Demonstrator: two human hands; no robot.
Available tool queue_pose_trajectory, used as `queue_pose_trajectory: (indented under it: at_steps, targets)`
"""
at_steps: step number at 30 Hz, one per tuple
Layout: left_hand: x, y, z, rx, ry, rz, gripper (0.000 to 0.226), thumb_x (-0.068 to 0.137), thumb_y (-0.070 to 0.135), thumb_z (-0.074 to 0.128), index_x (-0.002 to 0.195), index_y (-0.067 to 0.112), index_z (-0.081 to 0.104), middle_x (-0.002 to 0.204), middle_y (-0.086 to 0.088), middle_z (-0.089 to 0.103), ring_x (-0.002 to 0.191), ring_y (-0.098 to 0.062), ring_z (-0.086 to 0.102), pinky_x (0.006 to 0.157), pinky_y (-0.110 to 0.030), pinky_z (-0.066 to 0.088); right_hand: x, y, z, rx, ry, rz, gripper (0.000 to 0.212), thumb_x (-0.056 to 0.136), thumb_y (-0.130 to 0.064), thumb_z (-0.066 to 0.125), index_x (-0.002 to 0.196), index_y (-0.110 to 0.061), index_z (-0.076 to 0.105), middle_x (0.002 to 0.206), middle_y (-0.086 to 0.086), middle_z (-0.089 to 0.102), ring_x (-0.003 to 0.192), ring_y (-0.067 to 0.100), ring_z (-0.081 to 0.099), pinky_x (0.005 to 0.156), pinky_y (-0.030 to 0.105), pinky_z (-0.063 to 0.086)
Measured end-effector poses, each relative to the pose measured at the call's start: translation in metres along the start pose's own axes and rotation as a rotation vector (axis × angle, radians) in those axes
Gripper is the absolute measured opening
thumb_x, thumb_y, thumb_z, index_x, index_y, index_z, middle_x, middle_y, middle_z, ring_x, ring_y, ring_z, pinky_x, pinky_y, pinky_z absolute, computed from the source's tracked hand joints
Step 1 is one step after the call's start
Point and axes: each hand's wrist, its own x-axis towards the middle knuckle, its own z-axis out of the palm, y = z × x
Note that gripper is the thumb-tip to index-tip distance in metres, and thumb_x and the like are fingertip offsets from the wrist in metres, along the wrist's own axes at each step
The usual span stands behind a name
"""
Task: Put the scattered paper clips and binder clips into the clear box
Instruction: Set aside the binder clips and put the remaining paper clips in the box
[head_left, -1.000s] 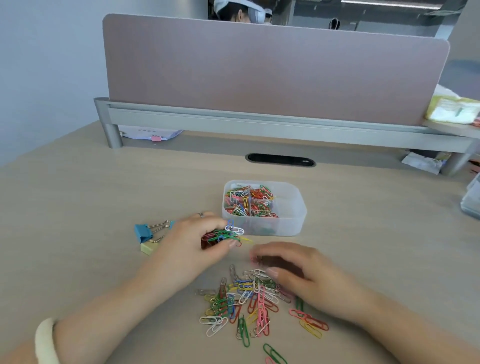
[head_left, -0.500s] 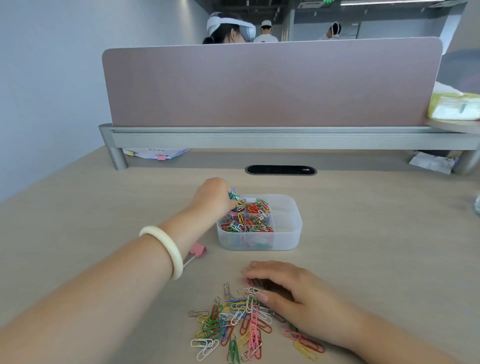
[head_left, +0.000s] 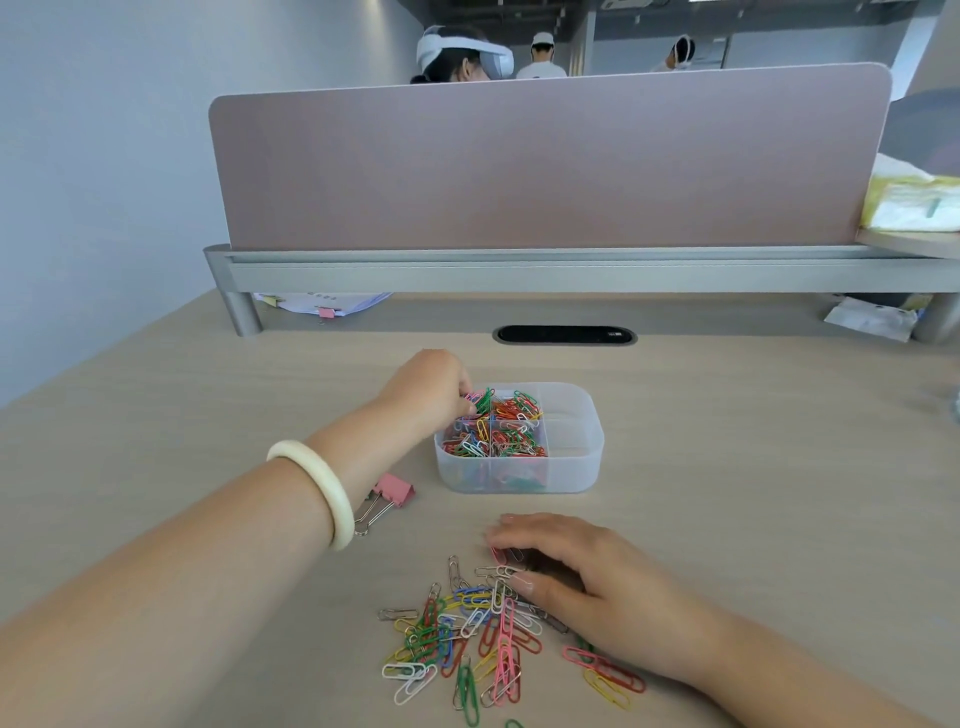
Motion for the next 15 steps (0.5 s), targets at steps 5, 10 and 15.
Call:
queue_pose_trajectory:
  at_steps: [5, 10, 15]
  targets:
    - [-0.002, -0.005, -0.002, 0.101, 0.080, 0.131, 0.022, 0.085, 0.014, 0.058, 0.068, 0.001, 0.061, 0.071, -0.016, 0.051, 0.076, -0.029, 0.051, 0.062, -0.030, 0.033, 0.000, 0.004, 0.003, -0.008, 0.001, 0.008, 0.035, 0.089, -0.036, 0.051, 0.124, -0.033, 0.052, 0.132, -0.019, 0.049, 0.121, -0.014, 0.035, 0.101, 0.002, 0.024]
    - [-0.008, -0.007, 0.002, 0.046, 0.099, 0.363, 0.022, 0.089, 0.004, 0.048, 0.100, 0.002, 0.066, 0.109, -0.014, 0.060, 0.101, -0.028, 0.056, 0.080, -0.024, 0.038, 0.000, 0.004, 0.003, -0.001, 0.007, 0.003, 0.035, 0.089, -0.035, 0.051, 0.123, -0.032, 0.053, 0.129, -0.021, 0.050, 0.121, -0.016, 0.034, 0.099, 0.000, 0.022]
    - [-0.010, -0.011, 0.009, 0.152, 0.021, 0.383, 0.032, 0.088, -0.001, 0.041, 0.113, 0.001, 0.061, 0.122, -0.014, 0.058, 0.110, -0.026, 0.053, 0.087, -0.025, 0.039, 0.000, 0.004, 0.002, 0.012, 0.006, 0.004, 0.038, 0.086, -0.038, 0.047, 0.123, -0.030, 0.053, 0.129, -0.019, 0.051, 0.121, -0.017, 0.034, 0.097, -0.002, 0.022]
